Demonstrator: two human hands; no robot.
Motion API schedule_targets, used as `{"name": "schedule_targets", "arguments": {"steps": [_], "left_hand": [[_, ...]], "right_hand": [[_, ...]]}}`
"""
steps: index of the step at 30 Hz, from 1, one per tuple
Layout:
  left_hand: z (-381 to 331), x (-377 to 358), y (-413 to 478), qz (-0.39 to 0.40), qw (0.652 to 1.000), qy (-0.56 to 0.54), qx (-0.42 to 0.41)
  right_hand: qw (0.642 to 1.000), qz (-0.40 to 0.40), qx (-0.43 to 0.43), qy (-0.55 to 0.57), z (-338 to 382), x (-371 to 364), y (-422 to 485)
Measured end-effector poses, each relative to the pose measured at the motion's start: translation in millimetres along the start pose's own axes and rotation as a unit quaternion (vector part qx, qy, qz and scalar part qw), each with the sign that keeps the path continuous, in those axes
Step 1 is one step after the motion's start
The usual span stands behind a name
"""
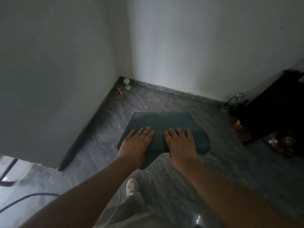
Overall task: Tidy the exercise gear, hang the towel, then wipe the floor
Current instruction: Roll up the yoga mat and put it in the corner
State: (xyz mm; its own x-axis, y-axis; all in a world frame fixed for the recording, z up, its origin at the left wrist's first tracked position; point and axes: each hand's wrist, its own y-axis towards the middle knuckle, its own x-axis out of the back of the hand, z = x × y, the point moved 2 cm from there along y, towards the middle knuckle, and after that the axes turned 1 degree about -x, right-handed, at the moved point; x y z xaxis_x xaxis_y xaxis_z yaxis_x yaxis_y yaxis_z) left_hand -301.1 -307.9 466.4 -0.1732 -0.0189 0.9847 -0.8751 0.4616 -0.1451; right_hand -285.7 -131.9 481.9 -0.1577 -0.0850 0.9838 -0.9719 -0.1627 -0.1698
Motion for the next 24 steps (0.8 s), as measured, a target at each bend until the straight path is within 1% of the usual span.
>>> {"name": "schedule_targets", "arguments": {"steps": [3,7,12,16,18,21,24], "left_hand": [[26,7,49,0.018,0.999,-0.007,-0.028],[57,19,117,0.025,0.997,0.011,-0.066],[83,22,188,0.037,0.995,0.003,-0.095],[104,19,254,0.048,0.994,-0.006,-0.093],[114,17,286,0.047,0.996,-0.001,-0.080],[128,18,335,0.073,0.996,0.006,-0.055],[145,26,384,0.073,0.996,0.008,-0.041]], "right_hand": [[0.999,0.022,-0.025,-0.001,-6,10,46],[0.998,0.027,-0.058,0.011,-18,26,101],[0.996,0.059,-0.068,0.020,-38,28,168],[0.996,0.059,-0.062,0.033,-60,15,235],[0.997,0.055,-0.050,0.038,-73,6,272],[0.995,0.075,-0.034,0.051,-92,1,326],[0.995,0.067,-0.028,0.062,-108,5,377]]}}
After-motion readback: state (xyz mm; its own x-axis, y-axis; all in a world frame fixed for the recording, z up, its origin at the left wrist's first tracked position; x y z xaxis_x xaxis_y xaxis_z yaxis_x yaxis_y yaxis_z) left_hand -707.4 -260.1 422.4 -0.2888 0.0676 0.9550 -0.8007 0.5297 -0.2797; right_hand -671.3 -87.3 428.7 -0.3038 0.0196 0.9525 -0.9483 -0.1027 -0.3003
